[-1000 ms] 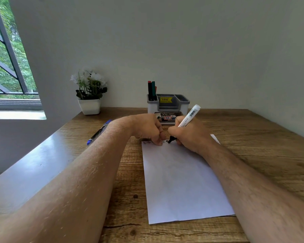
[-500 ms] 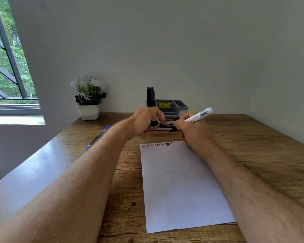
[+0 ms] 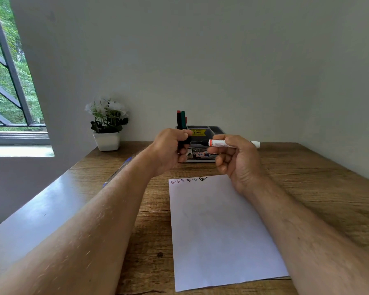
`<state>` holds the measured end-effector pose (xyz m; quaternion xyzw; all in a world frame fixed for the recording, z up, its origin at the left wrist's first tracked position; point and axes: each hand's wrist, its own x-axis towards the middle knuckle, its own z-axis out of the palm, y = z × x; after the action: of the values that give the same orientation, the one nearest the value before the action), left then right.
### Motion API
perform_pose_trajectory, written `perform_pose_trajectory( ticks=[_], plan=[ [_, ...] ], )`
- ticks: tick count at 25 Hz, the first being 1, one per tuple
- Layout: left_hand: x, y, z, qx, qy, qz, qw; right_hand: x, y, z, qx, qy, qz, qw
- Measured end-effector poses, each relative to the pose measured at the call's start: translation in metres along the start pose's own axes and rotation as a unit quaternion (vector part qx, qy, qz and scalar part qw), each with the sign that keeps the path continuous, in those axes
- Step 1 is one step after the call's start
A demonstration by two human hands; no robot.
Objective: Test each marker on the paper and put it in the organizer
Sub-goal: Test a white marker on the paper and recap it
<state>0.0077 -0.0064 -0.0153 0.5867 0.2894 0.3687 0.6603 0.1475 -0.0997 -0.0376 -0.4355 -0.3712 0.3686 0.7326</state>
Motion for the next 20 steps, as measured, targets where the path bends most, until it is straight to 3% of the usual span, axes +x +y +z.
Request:
perform_pose_trajectory(
  ticks=[8,13,17,20],
  plan=[
    [-0.002,-0.002,0.004,0.028,-0.032,0.001,0.999,0.0,0.001,0.003,-0.013,0.004,0.009,1.0],
    [0.001,0.0,0.0,-0.019,0.02,0.054,0.998,0.003,0.002,-0.003,-0.081,0.029,-0.053,0.995],
    [0.005,0.001,-0.009,-0.024,0.102,0.118,0.987,0.0,0.011,-0.001,-0.305,0.042,-0.164,0.937],
    [0.008,-0.003,-0.011,0.019,0.148,0.131,0.98,-0.002,0.016,0.0,-0.388,0.023,-0.231,0.892]
  ],
)
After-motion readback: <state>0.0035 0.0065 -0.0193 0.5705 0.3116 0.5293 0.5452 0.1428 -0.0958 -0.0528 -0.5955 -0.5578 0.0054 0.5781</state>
